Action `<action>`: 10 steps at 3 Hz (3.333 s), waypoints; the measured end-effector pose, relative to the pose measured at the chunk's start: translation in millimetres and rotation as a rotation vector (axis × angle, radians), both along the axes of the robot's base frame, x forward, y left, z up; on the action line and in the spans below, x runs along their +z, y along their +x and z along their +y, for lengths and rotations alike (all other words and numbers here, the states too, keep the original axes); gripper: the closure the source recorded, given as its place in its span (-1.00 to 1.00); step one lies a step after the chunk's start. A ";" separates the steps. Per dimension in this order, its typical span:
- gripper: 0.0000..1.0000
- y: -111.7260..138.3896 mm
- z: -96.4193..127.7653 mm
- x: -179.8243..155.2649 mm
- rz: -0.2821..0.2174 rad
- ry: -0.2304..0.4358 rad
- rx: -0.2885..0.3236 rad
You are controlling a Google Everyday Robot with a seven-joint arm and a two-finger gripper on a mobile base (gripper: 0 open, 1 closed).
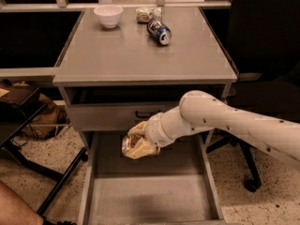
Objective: Pick orange can from middle drawer and place on counter
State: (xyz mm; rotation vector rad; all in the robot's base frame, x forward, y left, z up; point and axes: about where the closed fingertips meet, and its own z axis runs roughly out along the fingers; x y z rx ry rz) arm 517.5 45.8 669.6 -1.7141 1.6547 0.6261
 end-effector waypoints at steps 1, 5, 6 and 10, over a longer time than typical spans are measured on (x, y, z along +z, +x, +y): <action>1.00 -0.5 31.2 82.9 -0.082 0.028 0.092; 1.00 47.8 84.8 250.9 -0.338 0.062 0.322; 1.00 107.2 89.8 264.6 -0.422 0.025 0.329; 0.63 219.2 33.3 192.5 -0.306 -0.100 0.066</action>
Offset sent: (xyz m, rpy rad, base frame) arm 0.0225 0.1067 0.2897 0.0090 -0.3289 0.3427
